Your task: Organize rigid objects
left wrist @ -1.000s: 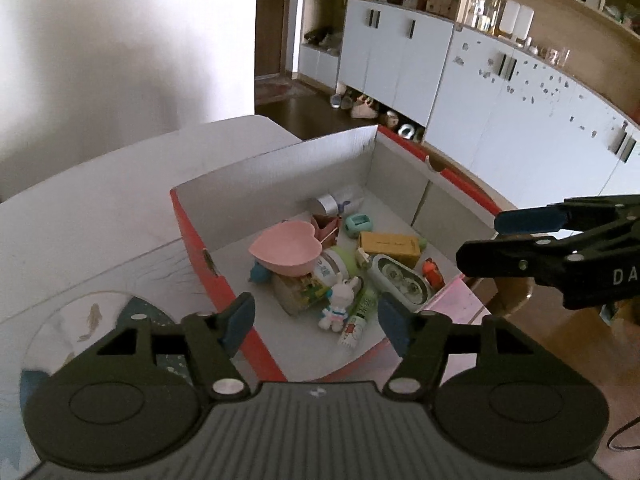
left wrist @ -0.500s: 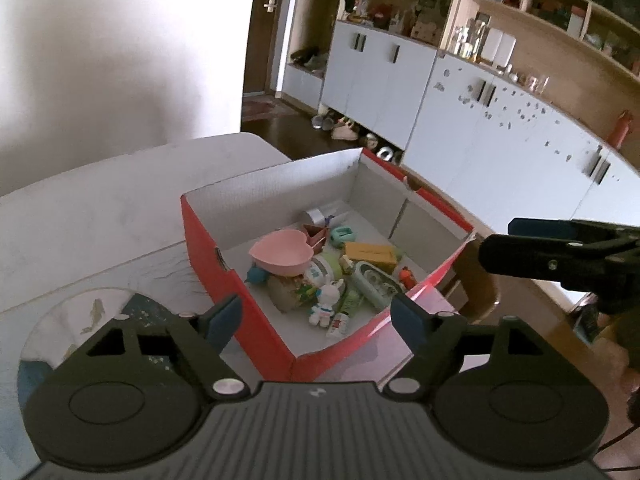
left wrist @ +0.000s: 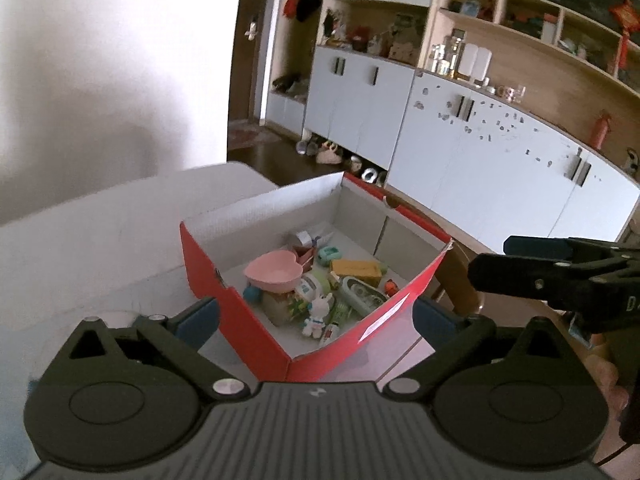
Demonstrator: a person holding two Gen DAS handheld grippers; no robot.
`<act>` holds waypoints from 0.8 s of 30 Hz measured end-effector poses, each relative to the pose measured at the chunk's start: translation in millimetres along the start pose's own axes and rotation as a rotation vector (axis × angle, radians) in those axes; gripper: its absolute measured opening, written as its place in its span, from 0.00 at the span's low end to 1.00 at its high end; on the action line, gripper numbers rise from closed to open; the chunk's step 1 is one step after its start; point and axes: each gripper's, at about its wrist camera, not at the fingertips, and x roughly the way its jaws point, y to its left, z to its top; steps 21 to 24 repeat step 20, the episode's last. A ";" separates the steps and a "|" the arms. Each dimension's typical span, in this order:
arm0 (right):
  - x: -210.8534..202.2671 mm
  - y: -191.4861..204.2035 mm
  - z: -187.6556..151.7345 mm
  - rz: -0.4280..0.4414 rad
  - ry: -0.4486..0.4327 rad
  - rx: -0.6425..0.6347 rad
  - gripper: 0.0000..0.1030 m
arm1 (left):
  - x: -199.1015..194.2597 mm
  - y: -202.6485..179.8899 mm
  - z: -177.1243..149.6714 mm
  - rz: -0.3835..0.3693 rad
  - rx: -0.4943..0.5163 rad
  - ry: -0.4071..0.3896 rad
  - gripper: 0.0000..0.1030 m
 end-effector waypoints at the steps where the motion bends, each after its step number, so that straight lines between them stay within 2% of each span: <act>1: -0.2 0.8 -1.3 -0.004 -0.001 0.002 1.00 | -2.6 -1.5 -0.3 -0.004 0.011 -0.008 1.00; 7: -8.2 2.2 -5.9 -0.010 -0.012 0.033 1.00 | -11.3 -5.3 -0.9 -0.062 0.020 -0.015 1.00; 24: -10.0 5.3 -11.1 -0.031 -0.012 0.074 1.00 | -18.1 -0.7 -5.9 -0.033 0.051 -0.016 1.00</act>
